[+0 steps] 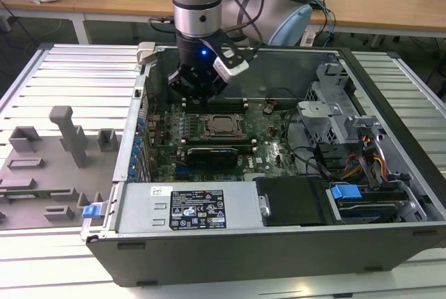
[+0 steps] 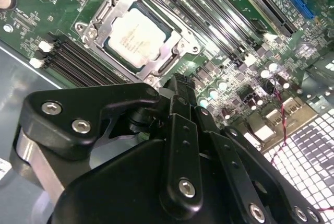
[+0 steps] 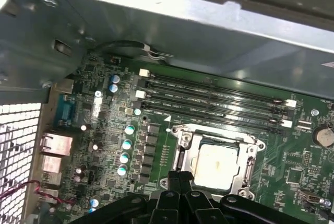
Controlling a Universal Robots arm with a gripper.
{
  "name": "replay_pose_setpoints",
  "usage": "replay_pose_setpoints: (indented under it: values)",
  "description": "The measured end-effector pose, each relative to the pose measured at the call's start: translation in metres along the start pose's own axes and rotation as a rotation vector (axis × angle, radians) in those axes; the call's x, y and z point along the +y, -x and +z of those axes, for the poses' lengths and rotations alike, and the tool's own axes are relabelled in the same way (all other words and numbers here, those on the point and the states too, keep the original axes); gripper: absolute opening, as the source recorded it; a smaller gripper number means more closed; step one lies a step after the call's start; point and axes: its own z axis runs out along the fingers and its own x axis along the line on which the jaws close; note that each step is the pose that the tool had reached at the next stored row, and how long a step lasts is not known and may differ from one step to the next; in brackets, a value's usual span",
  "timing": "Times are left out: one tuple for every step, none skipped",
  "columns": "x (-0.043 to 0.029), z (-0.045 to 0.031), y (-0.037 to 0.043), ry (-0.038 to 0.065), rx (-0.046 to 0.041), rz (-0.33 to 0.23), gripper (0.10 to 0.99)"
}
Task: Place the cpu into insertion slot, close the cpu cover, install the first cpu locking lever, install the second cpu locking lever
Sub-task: 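Install the first cpu locking lever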
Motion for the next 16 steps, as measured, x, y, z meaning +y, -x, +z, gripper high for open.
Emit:
replay_pose_setpoints:
  values:
    - [0.0002, 0.0, -0.0008, 0.0, 0.0, 0.0, 0.106]
    - [0.0004, -0.0002, -0.0023, 0.0, 0.0001, 0.0, 0.106]
    - [0.0007, -0.0003, -0.0038, 0.0, 0.0, 0.0, 0.106]
    - [0.0009, -0.0003, -0.0047, 0.002, -0.0006, 0.0, 0.106]
    - [0.0011, -0.0004, -0.0055, 0.008, -0.0026, 0.001, 0.106]
    - [0.0013, -0.0004, -0.0068, 0.018, -0.0066, 0.001, 0.106]
    - [0.0015, -0.0005, -0.0078, 0.023, -0.0091, 0.002, 0.106]
    - [0.0017, -0.0006, -0.0089, 0.029, -0.0116, 0.002, 0.106]
    - [0.0019, -0.0007, -0.01, 0.032, -0.0134, 0.002, 0.106]
    - [0.0022, -0.0008, -0.0114, 0.035, -0.0153, 0.003, 0.106]
    - [0.0026, -0.0009, -0.0134, 0.04, -0.0179, 0.003, 0.106]
    - [0.003, -0.0011, -0.0157, 0.046, -0.0203, 0.003, 0.106]
    - [0.0032, -0.0011, -0.0167, 0.049, -0.0214, 0.004, 0.106]
    - [0.0034, -0.0012, -0.0176, 0.052, -0.0224, 0.004, 0.106]
    - [0.0035, -0.0012, -0.0185, 0.059, -0.0238, 0.004, 0.106]
    - [0.0036, -0.0012, -0.019, 0.075, -0.0272, 0.005, 0.106]
